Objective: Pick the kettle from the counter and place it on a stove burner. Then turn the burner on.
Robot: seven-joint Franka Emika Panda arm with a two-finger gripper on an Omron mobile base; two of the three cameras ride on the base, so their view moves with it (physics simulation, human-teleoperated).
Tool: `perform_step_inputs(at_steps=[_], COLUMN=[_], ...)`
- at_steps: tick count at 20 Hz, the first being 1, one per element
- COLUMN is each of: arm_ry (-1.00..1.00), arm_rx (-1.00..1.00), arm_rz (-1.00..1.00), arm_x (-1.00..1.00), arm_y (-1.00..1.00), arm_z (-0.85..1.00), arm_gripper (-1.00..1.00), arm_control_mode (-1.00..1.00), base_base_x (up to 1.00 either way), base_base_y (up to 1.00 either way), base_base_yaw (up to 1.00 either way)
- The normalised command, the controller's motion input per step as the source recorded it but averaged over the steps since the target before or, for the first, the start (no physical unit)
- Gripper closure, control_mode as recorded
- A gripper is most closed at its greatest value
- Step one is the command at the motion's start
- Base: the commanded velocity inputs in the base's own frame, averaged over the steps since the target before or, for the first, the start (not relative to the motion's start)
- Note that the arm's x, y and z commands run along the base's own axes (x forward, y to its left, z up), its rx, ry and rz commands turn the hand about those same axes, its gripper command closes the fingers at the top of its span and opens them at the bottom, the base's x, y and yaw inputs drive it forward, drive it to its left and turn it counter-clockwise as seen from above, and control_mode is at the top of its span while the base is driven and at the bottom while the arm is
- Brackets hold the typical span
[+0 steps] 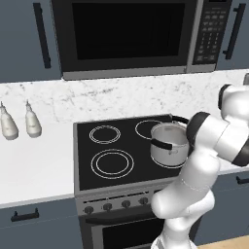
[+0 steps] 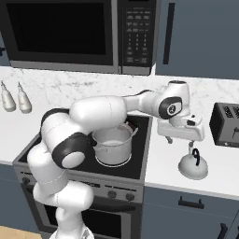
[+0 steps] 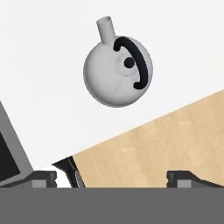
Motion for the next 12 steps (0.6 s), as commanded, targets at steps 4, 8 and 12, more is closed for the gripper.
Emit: perform_step_inputs(at_steps=[4,8,12], arm_ry=[-0.02,-0.15,-0.13], arm_rx=[0.1,0.06,0.05], arm_rz=[0.02,0.09,0.14], arm_x=[0.0,0.03,0.21], arm_y=[-0.42,-0.23,-0.27], arm_z=[-0.37,-0.5,-0.14], arm_gripper=[-1.0,-1.0,-1.0], arm_control_mode=[-1.0,-1.0,-1.0], base_base_x=[0.0,0.0,0.0], base_base_y=[0.0,0.0,0.0], base_base_yaw=[0.0,0.0,0.0])
